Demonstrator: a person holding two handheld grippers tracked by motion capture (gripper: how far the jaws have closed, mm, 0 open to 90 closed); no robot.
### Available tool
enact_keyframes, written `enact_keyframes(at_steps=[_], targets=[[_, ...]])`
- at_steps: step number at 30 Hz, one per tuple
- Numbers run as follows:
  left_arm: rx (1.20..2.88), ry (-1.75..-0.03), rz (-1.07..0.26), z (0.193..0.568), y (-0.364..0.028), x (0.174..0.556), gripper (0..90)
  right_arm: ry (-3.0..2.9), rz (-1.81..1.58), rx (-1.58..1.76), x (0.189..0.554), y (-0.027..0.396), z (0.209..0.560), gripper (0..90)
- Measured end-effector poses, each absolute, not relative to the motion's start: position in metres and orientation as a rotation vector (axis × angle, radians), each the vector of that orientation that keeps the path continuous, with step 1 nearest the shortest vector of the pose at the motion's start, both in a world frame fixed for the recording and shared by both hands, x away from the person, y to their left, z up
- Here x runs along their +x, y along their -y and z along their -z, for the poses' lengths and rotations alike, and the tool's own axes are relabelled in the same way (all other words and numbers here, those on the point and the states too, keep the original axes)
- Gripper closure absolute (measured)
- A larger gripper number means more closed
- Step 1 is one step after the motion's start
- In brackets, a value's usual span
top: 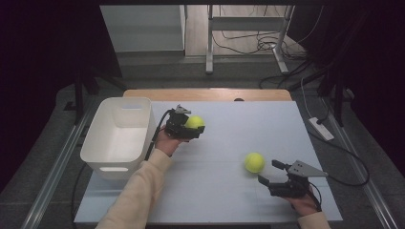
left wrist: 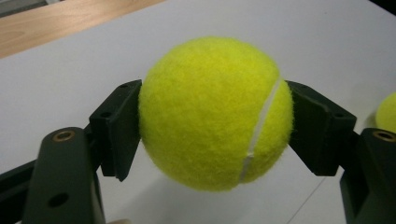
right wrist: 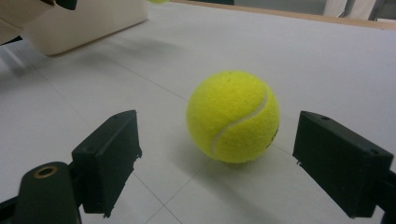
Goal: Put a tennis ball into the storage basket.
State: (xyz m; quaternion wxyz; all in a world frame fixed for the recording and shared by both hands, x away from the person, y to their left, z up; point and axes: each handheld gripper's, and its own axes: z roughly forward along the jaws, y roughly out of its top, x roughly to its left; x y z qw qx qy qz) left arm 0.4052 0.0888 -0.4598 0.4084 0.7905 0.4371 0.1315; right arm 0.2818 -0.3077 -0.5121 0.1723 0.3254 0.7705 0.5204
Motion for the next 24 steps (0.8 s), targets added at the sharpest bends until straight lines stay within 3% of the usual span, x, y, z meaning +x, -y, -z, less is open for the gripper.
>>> enact_keyframes(at_steps=[24], targets=[[1.927,-1.017,-0.351,0.435,-0.095,0.381,26.5,-2.179,-1.477,0.924,0.284,0.308,0.512,14.5]])
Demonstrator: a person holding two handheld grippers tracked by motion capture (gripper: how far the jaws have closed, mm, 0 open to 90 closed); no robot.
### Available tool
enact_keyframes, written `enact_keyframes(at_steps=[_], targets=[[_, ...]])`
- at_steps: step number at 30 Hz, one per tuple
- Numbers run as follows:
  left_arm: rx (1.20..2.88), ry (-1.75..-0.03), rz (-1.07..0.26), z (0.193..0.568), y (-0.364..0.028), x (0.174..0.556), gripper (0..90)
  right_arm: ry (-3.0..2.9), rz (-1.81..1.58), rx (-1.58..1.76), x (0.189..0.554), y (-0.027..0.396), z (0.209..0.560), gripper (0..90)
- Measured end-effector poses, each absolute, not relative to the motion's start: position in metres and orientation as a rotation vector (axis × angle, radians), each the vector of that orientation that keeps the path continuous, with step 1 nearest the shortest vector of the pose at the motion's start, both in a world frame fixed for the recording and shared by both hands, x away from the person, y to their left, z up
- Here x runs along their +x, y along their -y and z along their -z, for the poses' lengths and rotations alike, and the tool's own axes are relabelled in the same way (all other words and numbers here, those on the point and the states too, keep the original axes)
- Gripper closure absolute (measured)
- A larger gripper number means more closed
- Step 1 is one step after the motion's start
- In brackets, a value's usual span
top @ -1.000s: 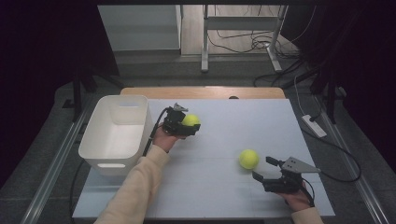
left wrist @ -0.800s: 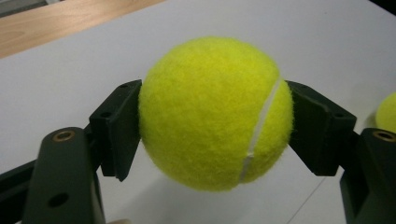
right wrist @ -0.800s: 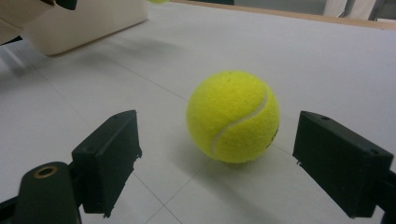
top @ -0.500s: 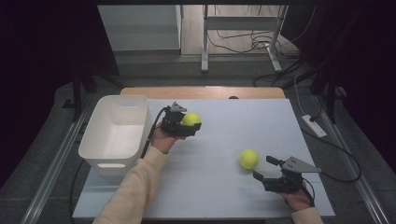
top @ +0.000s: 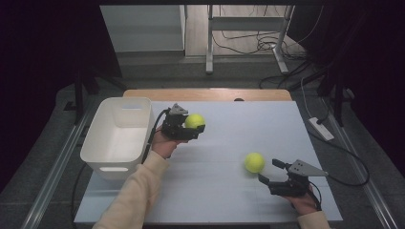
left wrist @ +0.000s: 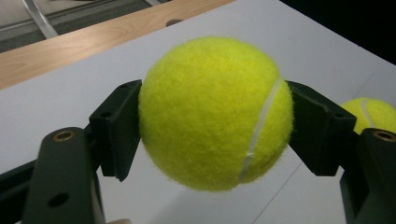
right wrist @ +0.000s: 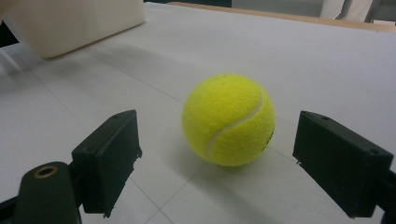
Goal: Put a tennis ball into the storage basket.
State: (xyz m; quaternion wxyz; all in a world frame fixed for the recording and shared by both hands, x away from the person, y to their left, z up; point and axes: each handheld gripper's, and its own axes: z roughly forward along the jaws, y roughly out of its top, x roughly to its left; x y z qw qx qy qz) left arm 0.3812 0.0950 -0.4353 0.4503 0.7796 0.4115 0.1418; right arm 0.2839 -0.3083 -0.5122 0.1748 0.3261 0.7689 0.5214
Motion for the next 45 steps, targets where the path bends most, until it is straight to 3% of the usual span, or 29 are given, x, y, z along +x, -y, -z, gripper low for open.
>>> enact_keyframes(at_steps=[45], targets=[[1.805,-0.935,-0.398,0.401,-0.114,0.349,26.5,-2.163,-1.488,0.929,0.284,0.310,0.511,14.5]])
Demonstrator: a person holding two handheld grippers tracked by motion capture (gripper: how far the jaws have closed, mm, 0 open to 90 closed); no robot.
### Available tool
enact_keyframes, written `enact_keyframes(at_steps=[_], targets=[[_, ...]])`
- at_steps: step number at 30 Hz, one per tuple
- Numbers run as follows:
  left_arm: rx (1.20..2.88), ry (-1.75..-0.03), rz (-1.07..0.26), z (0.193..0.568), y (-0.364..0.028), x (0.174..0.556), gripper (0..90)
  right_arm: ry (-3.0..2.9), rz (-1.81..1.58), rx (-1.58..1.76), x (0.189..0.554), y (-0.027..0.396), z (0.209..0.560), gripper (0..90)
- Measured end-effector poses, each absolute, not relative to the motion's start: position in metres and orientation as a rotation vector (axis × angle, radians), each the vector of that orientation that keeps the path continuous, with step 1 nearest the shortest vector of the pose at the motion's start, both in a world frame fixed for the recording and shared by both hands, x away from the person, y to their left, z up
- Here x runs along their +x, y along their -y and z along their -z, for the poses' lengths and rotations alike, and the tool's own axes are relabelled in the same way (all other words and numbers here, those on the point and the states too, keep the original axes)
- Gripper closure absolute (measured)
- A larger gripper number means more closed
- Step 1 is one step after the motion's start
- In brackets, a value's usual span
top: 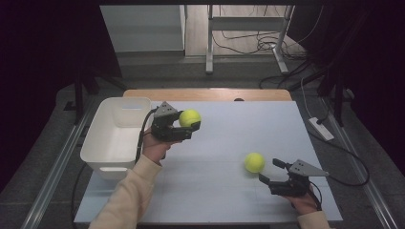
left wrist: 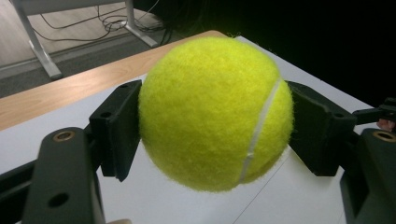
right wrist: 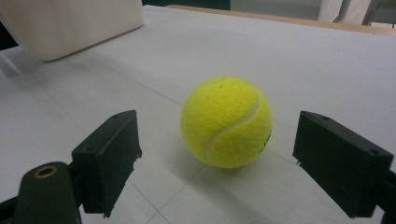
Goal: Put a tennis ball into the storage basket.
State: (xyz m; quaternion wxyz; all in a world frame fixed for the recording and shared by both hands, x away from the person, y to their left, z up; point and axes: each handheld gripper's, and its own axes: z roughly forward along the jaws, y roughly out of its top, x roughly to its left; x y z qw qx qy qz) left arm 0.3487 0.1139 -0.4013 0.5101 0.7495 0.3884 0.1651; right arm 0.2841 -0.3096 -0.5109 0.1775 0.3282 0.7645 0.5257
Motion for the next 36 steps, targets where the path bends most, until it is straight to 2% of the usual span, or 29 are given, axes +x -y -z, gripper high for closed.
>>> enact_keyframes(at_steps=[36], targets=[[1.697,-0.929,-0.430,0.374,-0.144,0.329,26.5,-2.160,-1.487,0.933,0.285,0.308,0.511,14.5]])
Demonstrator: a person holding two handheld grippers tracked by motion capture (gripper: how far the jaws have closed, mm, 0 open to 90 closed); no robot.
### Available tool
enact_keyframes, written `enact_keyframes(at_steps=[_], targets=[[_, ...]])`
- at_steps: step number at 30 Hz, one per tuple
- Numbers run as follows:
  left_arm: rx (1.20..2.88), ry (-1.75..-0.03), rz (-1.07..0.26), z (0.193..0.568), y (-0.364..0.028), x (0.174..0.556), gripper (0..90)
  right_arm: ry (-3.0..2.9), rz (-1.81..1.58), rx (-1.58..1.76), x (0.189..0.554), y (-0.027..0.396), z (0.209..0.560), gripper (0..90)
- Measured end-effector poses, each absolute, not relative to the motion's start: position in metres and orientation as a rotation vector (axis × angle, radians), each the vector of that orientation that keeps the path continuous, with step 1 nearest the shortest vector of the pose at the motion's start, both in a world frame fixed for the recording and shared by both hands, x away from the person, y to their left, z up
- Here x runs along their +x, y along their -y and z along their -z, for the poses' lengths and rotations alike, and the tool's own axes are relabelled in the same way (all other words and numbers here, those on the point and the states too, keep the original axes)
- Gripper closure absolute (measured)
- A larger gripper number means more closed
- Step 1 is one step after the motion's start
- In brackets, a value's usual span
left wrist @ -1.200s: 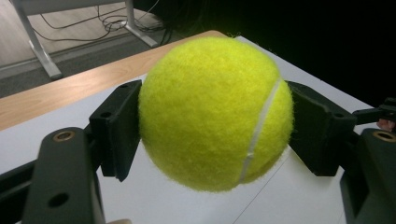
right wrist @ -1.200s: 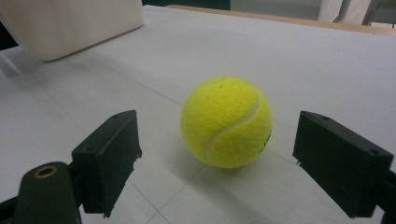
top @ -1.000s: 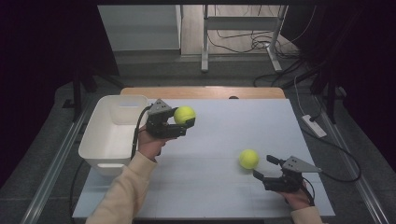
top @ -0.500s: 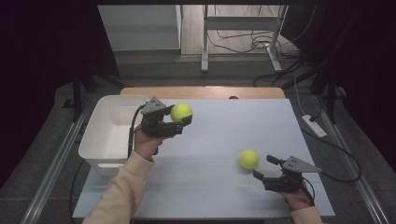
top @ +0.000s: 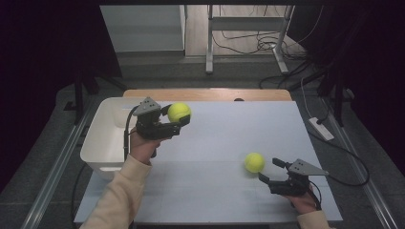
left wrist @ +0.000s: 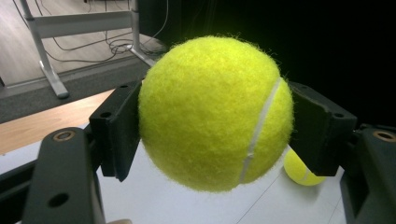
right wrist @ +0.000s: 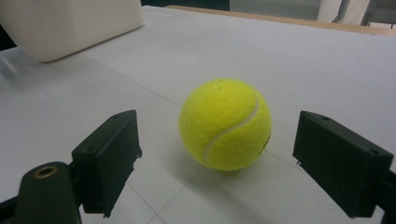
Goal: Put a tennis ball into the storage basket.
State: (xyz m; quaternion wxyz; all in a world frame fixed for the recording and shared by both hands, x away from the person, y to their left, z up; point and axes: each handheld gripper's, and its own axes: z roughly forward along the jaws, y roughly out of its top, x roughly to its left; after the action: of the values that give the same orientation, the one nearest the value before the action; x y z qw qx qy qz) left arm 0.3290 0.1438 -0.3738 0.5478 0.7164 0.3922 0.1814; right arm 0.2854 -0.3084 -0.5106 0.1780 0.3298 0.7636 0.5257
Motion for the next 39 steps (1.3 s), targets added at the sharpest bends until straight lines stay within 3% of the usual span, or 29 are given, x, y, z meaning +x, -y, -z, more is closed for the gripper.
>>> enact_keyframes(at_steps=[39], targets=[[1.640,-1.021,-0.489,0.366,-0.181,0.330,26.4,-2.155,-1.477,0.931,0.284,0.309,0.510,14.5]])
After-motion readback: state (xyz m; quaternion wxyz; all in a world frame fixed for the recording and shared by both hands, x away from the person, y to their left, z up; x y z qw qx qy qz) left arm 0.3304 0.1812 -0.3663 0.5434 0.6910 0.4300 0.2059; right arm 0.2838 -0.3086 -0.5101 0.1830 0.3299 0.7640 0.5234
